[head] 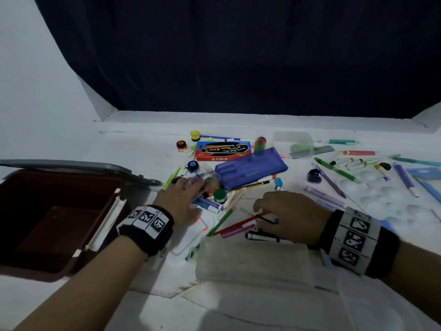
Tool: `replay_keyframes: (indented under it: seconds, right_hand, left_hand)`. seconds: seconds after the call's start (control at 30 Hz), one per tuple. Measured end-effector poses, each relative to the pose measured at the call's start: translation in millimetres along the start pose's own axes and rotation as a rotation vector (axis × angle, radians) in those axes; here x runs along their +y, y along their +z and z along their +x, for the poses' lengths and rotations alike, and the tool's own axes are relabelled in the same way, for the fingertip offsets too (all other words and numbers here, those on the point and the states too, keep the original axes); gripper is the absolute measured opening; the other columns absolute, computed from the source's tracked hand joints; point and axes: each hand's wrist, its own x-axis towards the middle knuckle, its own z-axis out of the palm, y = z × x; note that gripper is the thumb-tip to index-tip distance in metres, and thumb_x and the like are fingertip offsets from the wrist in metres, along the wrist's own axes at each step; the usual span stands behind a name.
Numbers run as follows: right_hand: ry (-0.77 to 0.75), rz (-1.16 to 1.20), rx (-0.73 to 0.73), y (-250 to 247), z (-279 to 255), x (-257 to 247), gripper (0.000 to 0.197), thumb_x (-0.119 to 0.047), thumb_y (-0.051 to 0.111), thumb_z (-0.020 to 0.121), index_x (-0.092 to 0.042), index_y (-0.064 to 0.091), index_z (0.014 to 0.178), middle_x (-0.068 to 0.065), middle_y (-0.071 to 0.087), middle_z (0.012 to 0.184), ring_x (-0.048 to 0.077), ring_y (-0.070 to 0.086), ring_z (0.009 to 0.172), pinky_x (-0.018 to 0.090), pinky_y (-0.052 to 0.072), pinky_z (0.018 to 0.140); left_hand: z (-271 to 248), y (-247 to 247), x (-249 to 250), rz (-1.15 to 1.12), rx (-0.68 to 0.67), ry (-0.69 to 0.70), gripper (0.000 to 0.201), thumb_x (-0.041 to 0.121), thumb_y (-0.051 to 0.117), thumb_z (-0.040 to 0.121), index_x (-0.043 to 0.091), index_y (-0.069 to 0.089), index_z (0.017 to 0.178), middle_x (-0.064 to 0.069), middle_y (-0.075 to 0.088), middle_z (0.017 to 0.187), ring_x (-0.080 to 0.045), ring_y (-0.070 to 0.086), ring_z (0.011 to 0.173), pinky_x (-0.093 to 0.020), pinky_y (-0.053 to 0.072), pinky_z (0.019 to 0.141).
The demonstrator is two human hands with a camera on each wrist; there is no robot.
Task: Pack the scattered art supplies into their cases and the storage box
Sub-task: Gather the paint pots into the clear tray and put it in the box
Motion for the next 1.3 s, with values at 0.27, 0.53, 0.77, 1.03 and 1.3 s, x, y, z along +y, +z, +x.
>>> replay_keyframes:
  seconds: [0.27,0.53,0.77,1.03,1.3]
  right_hand:
    - [-0.158,0.106,0.055,11.5,76.2,9.2,0.035,-0.034,0.054,0.096,-0.022,0.056,0.129,-0.001,0.057,0.128,0.017,0.050,0.120,0.033,0.041,0.100]
    - [-0.391,-0.197,0.054,26.4,126.7,-3.9,0.036,-0.023,0.054,0.094,-0.019,0.052,0.129,0.001,0.053,0.127,0.024,0.054,0.102,0.035,0.047,0.078]
    - [-0.357,-0.237,0.038,32.2,138.8,-6.3,0.025,-0.016,0.063,0.090,-0.013,0.058,0.114,0.007,0.048,0.119,0.027,0.059,0.095,0.038,0.052,0.073]
    - [-0.165,0.331,0.227,1.4,105.4,2.1,0.011,-0.026,0.063,0.087,-0.022,0.054,0.093,-0.005,0.053,0.092,0.015,0.051,0.083,0.041,0.049,0.077]
    - [-0.018,0.712,0.466,-9.2,44.7,3.8,0.014,-0.026,0.072,0.086,-0.023,0.059,0.088,-0.006,0.065,0.082,0.011,0.062,0.074,0.022,0.052,0.066]
  left_hand:
    - [-16.0,2.5,-13.9,0.026,0.060,-0.020,0.076,0.013,0.049,0.092,0.043,0.013,0.153,-0.005,0.049,0.130,-0.026,0.053,0.111,-0.038,0.050,0.086]
    - [-74.2,17.6,-13.3,0.062,0.137,-0.086,0.083,0.022,0.079,0.055,0.032,0.048,0.131,-0.002,0.068,0.097,-0.029,0.066,0.077,-0.037,0.057,0.057]
    - [-90.9,21.6,-16.9,0.095,0.128,-0.122,0.040,0.045,0.067,0.070,0.033,0.060,0.107,0.001,0.067,0.082,-0.025,0.067,0.068,-0.034,0.055,0.047]
    - [-39.9,-19.3,-5.3,0.076,0.214,-0.154,0.037,0.039,0.041,0.096,0.028,0.049,0.131,-0.002,0.056,0.120,-0.026,0.056,0.109,-0.038,0.052,0.083]
    - [43.3,-19.8,-18.3,0.242,-0.145,-0.246,0.032,0.032,0.052,0.095,0.024,0.053,0.125,-0.004,0.055,0.127,-0.028,0.049,0.123,-0.042,0.046,0.094]
